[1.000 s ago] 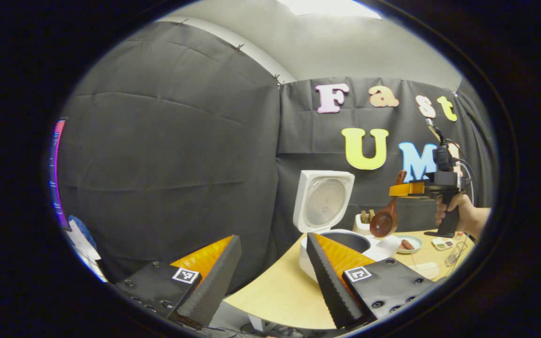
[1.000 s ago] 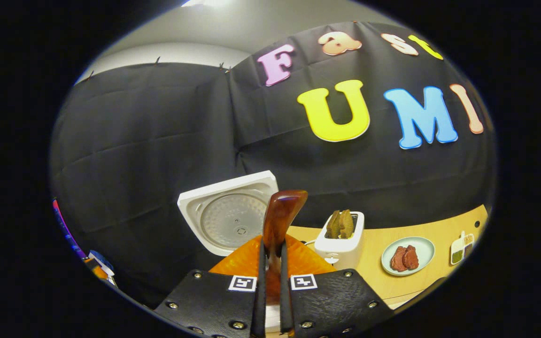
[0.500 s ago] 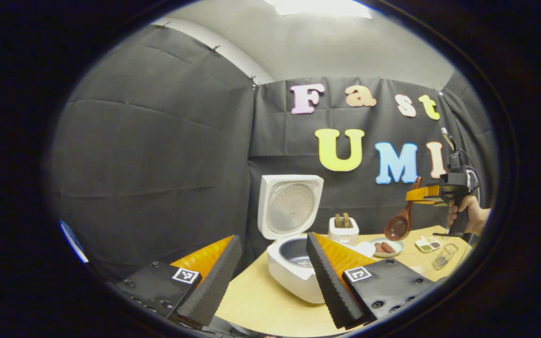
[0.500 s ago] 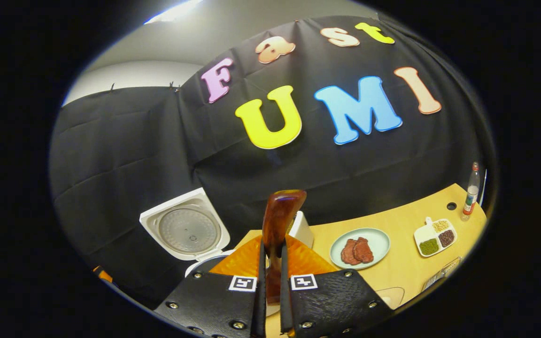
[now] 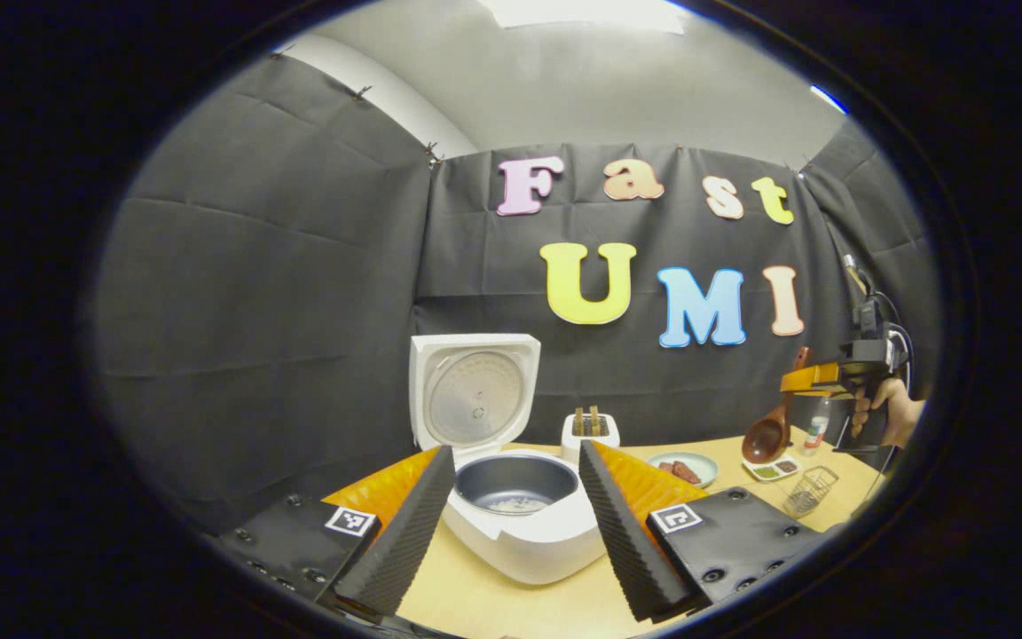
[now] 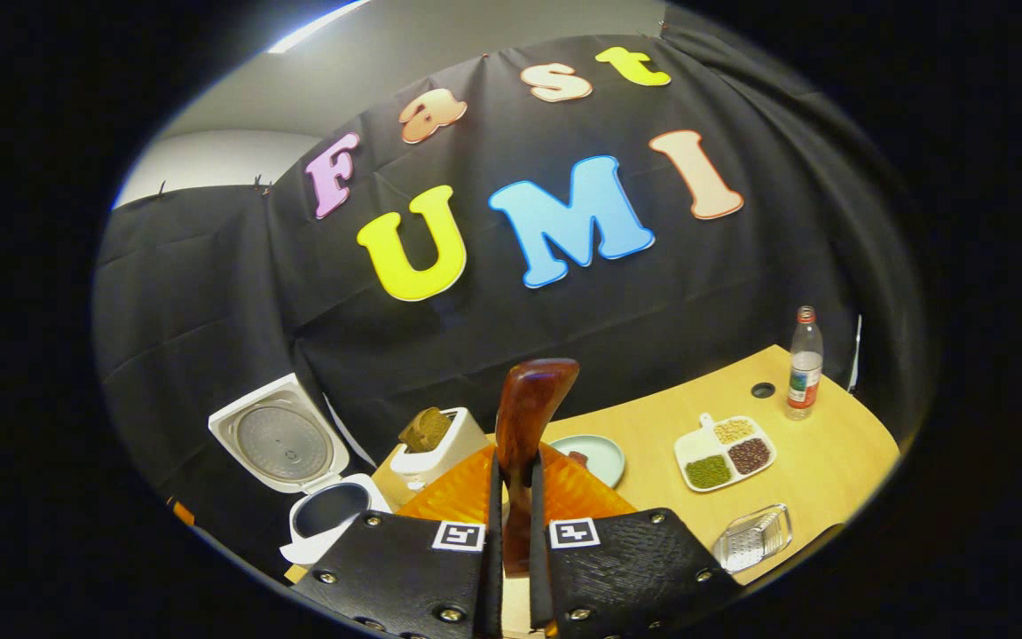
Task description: Close the left gripper, press the button to open the rice cooker; take a wooden spoon from the chopstick holder with the right hand, scoop a spoonful of rice and pour it into the rice cooker, then put the wooden spoon back into the chopstick holder.
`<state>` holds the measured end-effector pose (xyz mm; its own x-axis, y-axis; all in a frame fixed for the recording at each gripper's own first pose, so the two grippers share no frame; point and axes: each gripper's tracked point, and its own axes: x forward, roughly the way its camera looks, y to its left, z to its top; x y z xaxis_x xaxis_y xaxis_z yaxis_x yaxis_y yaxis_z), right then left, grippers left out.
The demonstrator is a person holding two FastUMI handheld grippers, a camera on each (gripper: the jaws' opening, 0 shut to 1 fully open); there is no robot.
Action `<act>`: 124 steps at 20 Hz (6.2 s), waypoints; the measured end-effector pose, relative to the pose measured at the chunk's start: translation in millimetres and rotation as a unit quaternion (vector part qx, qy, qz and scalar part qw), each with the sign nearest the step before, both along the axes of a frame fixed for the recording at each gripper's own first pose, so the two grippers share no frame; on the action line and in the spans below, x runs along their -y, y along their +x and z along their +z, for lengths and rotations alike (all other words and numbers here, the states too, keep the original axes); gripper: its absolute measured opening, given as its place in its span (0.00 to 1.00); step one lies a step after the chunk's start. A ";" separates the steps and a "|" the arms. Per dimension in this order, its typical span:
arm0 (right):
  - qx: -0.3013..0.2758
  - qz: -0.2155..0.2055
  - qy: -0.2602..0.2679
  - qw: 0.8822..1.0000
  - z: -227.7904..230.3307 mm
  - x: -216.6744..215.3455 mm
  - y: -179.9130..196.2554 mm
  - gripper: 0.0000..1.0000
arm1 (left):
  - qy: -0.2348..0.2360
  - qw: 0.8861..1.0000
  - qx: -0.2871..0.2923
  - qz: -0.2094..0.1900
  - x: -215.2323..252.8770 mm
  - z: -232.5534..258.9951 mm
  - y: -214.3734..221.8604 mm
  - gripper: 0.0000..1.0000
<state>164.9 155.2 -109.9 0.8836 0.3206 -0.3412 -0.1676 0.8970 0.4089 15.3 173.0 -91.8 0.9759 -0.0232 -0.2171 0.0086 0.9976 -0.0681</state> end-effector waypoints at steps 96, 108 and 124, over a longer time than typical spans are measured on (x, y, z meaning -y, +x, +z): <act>0.043 -0.199 -0.234 0.951 7.6 204.0 -154.5 0.98 | 0.020 0.993 -0.075 0.085 -69.0 -29.3 373.6 0.95; 0.052 -0.153 -0.230 0.960 10.1 212.0 -134.3 0.99 | 0.005 0.992 -0.108 0.062 1.0 -69.6 290.9 0.95; 0.046 -0.130 -0.213 0.967 3.8 220.7 -128.6 0.99 | 0.002 0.984 -0.175 0.044 50.4 -169.2 214.2 0.96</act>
<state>36.3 -65.4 -106.1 0.9483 -0.0692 -0.3097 0.0684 0.9976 -0.0135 229.5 122.6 -261.1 0.8390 0.0592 -0.5408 -0.1006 0.9938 -0.0473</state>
